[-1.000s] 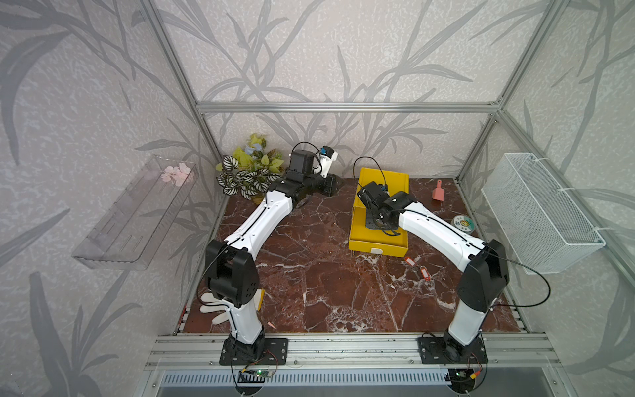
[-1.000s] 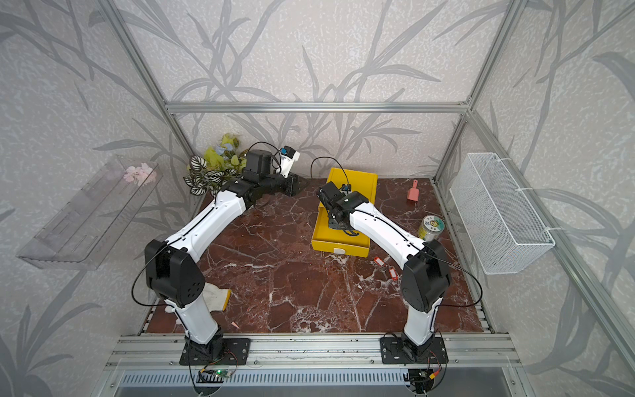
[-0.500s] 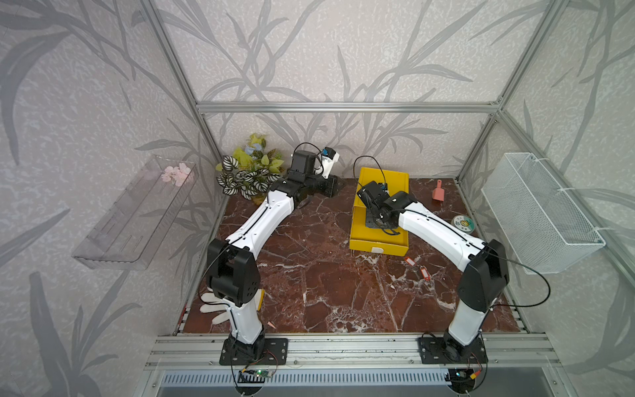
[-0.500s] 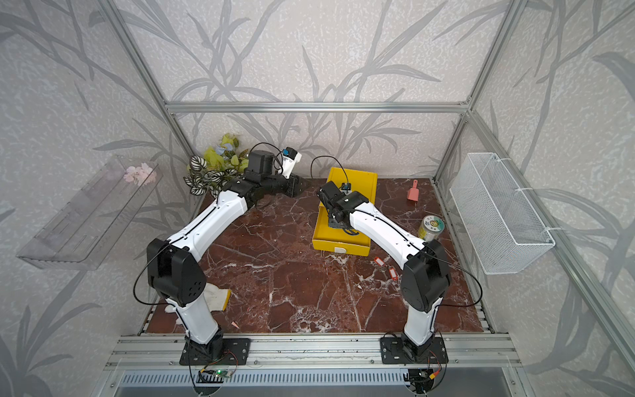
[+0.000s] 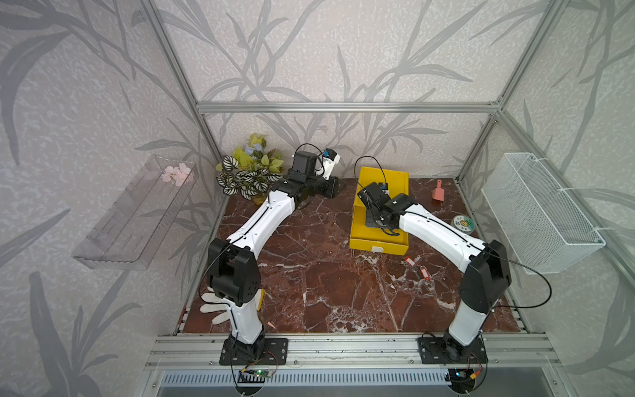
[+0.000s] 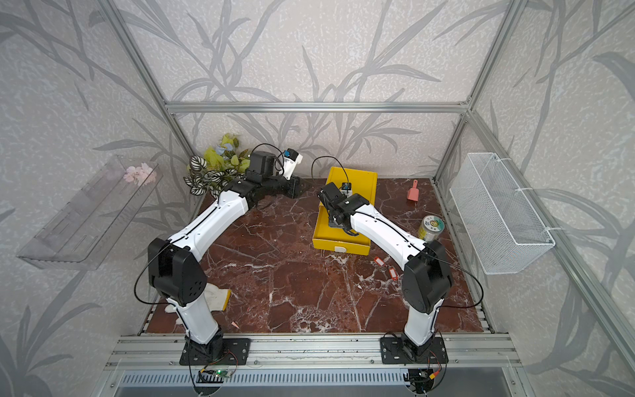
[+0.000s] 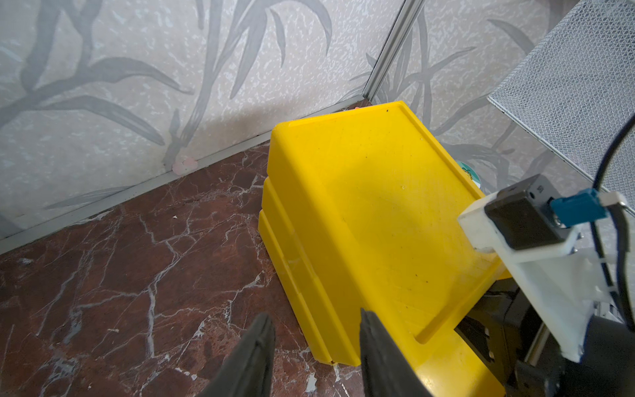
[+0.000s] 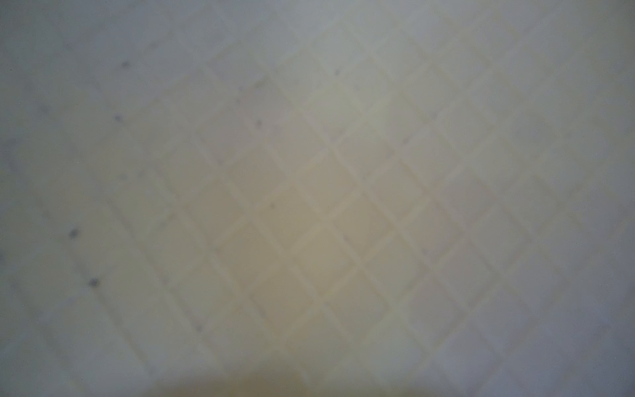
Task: Take the keys out of the drawer
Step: Pick up the key from the drawer.
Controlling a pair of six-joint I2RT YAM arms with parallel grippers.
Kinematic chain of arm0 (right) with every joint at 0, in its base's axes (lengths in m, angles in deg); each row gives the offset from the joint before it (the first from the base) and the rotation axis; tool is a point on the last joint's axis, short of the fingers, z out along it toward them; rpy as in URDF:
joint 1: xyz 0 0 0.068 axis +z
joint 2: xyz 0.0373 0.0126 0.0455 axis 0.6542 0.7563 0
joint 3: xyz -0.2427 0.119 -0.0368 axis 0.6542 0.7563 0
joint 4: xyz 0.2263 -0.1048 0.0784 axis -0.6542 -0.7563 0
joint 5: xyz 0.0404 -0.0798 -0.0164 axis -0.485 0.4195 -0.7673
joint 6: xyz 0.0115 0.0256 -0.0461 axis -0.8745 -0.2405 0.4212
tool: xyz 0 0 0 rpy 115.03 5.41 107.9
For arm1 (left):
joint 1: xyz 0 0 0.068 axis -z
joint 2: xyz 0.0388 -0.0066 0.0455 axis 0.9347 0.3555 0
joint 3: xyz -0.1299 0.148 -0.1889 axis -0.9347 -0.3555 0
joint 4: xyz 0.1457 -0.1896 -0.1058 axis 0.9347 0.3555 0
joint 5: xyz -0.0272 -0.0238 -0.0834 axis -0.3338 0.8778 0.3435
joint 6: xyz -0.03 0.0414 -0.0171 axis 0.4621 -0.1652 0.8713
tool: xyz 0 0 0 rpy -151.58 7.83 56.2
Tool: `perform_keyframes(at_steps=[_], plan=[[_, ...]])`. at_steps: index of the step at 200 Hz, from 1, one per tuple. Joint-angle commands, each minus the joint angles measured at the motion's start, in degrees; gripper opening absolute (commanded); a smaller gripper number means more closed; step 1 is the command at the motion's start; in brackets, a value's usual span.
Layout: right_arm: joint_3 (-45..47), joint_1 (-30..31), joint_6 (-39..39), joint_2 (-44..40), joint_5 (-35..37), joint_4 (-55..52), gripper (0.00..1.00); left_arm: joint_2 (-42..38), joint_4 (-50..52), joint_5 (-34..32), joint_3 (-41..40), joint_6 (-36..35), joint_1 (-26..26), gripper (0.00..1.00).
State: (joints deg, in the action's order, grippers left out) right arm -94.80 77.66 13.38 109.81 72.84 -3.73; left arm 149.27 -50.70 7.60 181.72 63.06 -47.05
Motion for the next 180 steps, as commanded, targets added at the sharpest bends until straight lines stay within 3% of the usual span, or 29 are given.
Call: perform_keyframes(at_steps=[1,91,128,180], plan=[[0.94,-0.18,1.47,-3.67,-1.02,1.50,0.00,0.43,0.47,0.05,2.07,-1.33,0.39,0.43],[8.10,-1.81,1.44,-16.65,-11.27,3.83,0.00,-1.00,0.30,-1.12,1.85,-2.85,0.98,0.43],[6.69,-2.03,3.37,-20.14,-11.54,1.17,0.00,-2.12,0.58,-1.74,2.04,-5.04,1.97,0.43],[3.65,-3.09,-0.72,-26.94,-8.67,-8.49,0.00,-5.43,2.09,-2.57,0.89,-14.09,6.17,0.43]])
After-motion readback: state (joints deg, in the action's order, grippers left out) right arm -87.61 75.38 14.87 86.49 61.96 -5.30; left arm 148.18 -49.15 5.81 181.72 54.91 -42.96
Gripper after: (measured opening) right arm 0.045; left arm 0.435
